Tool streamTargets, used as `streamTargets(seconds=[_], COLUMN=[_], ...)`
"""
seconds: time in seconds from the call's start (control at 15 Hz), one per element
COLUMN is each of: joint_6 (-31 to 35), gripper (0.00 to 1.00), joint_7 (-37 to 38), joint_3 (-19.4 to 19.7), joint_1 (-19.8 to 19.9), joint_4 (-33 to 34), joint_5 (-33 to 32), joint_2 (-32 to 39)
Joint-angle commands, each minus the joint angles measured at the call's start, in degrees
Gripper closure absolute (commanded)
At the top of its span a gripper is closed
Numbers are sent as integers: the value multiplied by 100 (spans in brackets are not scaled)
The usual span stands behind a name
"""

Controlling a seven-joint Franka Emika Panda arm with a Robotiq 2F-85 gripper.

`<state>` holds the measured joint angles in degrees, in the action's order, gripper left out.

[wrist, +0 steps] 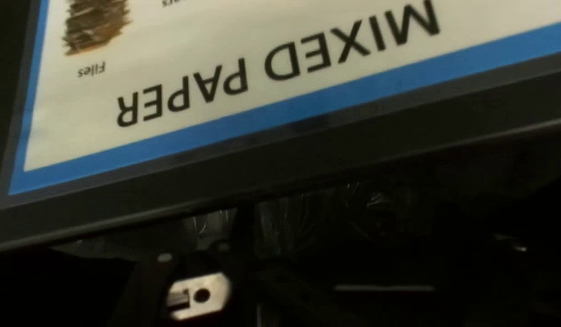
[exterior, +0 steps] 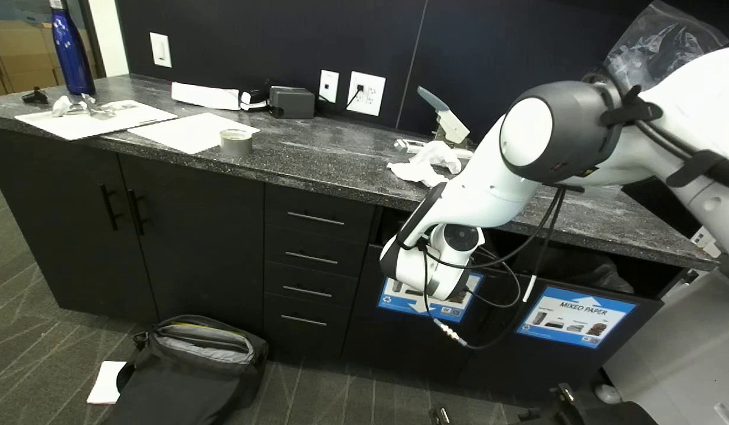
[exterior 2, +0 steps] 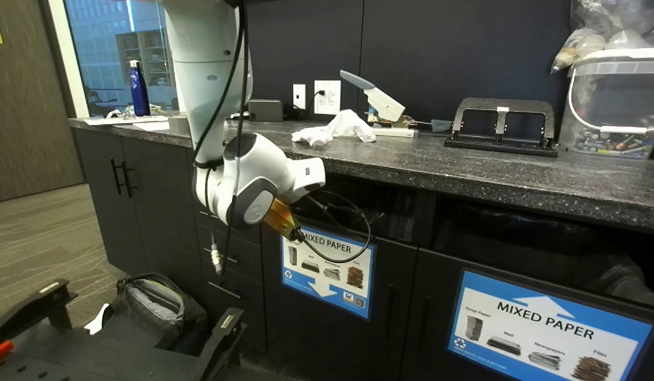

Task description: The papers on the counter and put them in the recycle bin

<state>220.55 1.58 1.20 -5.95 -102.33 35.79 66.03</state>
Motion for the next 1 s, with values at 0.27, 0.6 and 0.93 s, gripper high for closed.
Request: streamTargets(seconds=[0.27,0.6,0.93], joint_6=[-135,-2177,-4140], gripper=[0,0,0], joint_7=[-1038,-1620,-1611], joint_3=[-144,-110,1744], joint_1=[-513,-694,-2011], joint_4=[-2597,-3465,-3306], joint_5=[1099,1126,1392], joint_2=[-2166,-3725,-4573])
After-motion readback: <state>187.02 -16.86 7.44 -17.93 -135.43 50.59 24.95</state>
